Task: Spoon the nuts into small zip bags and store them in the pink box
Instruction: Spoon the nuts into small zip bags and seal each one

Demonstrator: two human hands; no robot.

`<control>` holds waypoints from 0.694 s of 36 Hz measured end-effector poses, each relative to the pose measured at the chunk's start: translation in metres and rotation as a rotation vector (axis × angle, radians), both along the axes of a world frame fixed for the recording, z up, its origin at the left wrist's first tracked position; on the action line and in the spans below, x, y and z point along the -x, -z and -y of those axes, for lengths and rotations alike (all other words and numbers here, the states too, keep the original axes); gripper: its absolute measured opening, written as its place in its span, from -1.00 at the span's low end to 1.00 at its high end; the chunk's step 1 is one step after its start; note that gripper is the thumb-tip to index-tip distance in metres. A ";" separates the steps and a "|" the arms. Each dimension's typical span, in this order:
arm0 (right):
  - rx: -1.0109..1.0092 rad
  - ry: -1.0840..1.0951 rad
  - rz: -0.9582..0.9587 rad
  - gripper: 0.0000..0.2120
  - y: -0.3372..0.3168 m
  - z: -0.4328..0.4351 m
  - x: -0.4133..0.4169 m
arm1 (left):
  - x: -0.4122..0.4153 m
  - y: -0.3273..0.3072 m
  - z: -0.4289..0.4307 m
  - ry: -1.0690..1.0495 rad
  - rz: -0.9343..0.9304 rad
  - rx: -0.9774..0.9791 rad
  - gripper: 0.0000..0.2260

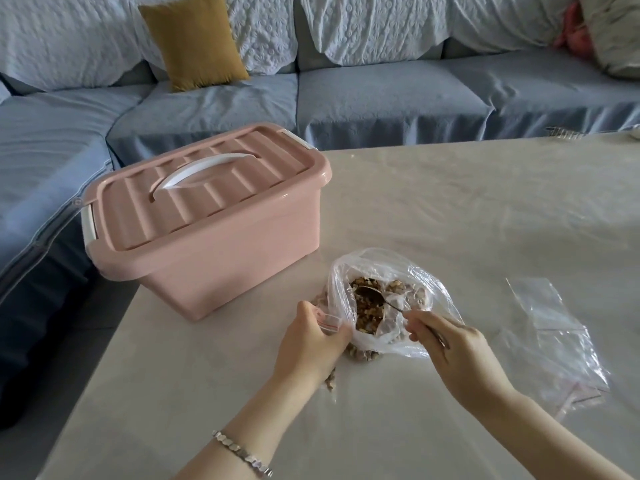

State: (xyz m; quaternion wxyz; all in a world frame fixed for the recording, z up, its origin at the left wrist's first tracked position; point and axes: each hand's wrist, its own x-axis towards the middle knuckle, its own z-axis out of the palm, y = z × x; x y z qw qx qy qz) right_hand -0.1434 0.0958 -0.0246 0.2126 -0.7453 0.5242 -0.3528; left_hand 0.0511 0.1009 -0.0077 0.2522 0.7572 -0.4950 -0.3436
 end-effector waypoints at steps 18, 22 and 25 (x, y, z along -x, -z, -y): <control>-0.410 0.193 0.402 -0.77 -0.020 -0.008 -0.010 | 0.005 0.001 -0.004 0.016 -0.109 -0.011 -0.73; -0.291 0.181 0.239 -0.80 -0.021 -0.013 -0.010 | 0.003 0.001 -0.004 0.014 -0.119 -0.012 -0.72; -0.370 0.197 0.362 -0.78 -0.018 -0.015 -0.013 | 0.003 0.002 -0.004 0.017 -0.131 -0.006 -0.73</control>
